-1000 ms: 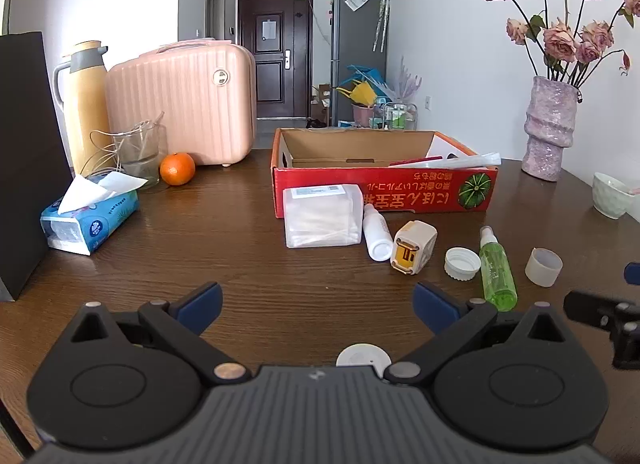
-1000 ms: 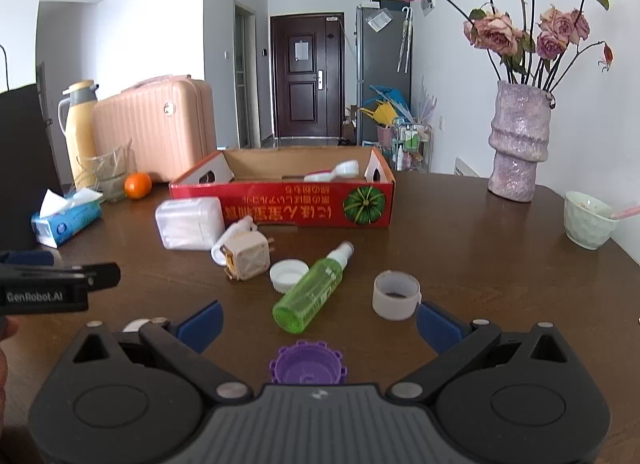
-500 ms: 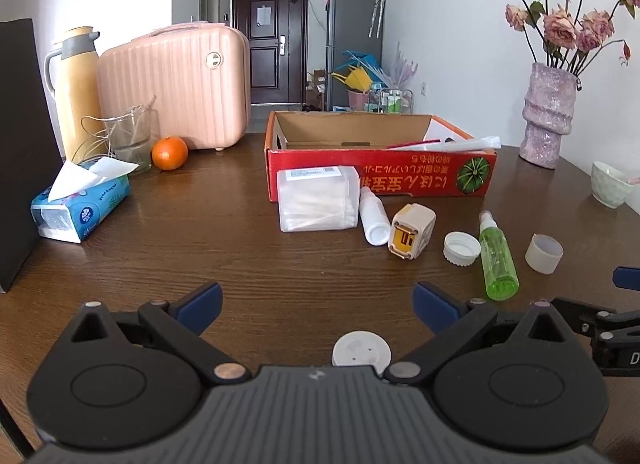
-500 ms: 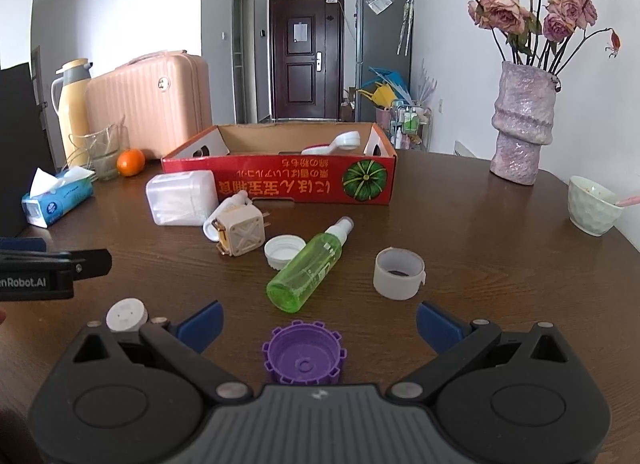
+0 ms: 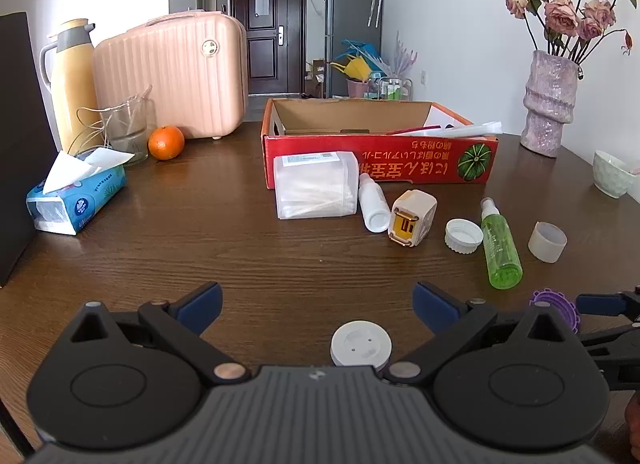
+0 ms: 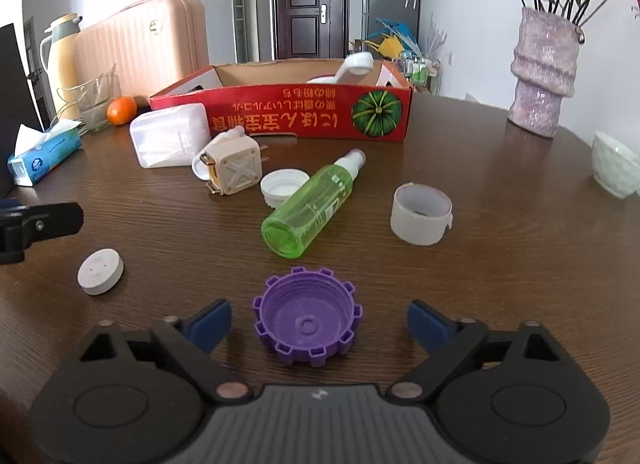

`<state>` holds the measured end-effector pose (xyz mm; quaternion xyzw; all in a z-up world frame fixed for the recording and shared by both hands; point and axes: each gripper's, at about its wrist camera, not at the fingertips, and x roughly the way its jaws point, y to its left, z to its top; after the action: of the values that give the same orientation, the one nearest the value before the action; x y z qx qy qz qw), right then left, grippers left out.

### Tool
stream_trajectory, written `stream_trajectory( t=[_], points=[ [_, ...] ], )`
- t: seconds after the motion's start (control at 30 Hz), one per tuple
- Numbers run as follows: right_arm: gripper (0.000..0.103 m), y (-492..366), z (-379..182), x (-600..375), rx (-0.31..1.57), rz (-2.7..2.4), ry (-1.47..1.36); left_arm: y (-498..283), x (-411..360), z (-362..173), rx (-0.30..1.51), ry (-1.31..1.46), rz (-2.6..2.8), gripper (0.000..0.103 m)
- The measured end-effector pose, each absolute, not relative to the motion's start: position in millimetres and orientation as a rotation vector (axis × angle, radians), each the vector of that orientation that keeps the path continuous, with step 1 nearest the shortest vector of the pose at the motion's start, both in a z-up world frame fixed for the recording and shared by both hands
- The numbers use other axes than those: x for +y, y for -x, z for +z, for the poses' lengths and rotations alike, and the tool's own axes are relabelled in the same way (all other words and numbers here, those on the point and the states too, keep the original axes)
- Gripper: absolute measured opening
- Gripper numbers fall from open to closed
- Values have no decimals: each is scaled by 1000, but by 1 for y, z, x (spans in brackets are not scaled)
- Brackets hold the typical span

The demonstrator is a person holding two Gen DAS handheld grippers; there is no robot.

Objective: Organize rigid objects
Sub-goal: 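Grasp the purple bottle cap with the right gripper while the left tool approaches the white round cap, then grasp the white round cap with the left gripper while the right gripper holds the purple cap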

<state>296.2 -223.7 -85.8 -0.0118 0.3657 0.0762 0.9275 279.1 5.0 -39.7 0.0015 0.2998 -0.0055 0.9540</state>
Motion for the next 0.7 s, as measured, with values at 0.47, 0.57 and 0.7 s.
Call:
stream_trajectory(
  t=[0.47,0.57,0.7],
  points=[
    [53,-283,-75,-236,619,127,-40,-283,4,-44,634,-9,-1,103],
    [53,-279,-72,-242,588,122,-66,-283,4,-41,632,-8,5,103],
    [53,-276,-68,-245,558,121,-83,-281,3,-37,622,-14,14,103]
  ],
)
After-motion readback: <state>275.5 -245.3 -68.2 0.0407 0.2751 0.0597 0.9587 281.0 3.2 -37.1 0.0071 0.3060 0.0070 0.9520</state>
